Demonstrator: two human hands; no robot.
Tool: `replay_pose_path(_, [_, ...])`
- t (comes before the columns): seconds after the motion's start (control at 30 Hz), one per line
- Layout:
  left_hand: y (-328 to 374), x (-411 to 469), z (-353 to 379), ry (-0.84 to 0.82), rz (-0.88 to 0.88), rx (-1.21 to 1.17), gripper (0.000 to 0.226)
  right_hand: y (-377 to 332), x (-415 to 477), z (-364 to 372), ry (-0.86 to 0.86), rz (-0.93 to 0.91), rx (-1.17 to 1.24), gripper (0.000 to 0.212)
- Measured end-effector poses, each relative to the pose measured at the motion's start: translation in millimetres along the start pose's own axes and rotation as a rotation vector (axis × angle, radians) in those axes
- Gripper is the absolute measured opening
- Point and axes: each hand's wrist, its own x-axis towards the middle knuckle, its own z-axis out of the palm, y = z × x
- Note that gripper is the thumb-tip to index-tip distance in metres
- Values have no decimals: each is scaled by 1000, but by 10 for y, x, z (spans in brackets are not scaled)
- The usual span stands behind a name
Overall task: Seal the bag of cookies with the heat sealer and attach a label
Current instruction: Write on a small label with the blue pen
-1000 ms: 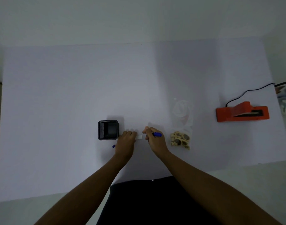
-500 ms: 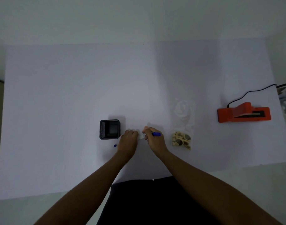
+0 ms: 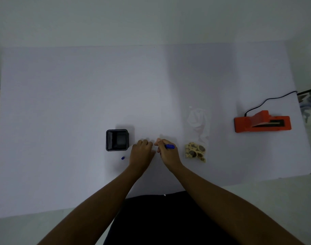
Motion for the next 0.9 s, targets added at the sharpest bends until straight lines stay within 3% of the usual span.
replay_pose_path(0.3, [47, 7, -20, -12, 27, 102, 9, 30, 40, -16, 31, -38, -2, 34])
replay_pose_path(0.43, [59, -11, -38, -5, 43, 128, 18, 92, 56, 1, 41, -253, -163, 10])
replay_pose_path(0.5, [68, -21, -45, -12, 50, 137, 18, 168, 87, 11, -20, -363, -293, 21])
replay_pose_path(0.63, [63, -11, -36, -21, 55, 146, 24, 318, 145, 57, -108, -377, -491, 28])
replay_pose_path(0.8, [87, 5, -66, -17, 81, 104, 23, 278, 129, 38, -77, -467, -492, 10])
replay_pose_path(0.9, [82, 12, -86, -26, 84, 69, 19, 267, 149, 26, -51, -465, -469, 10])
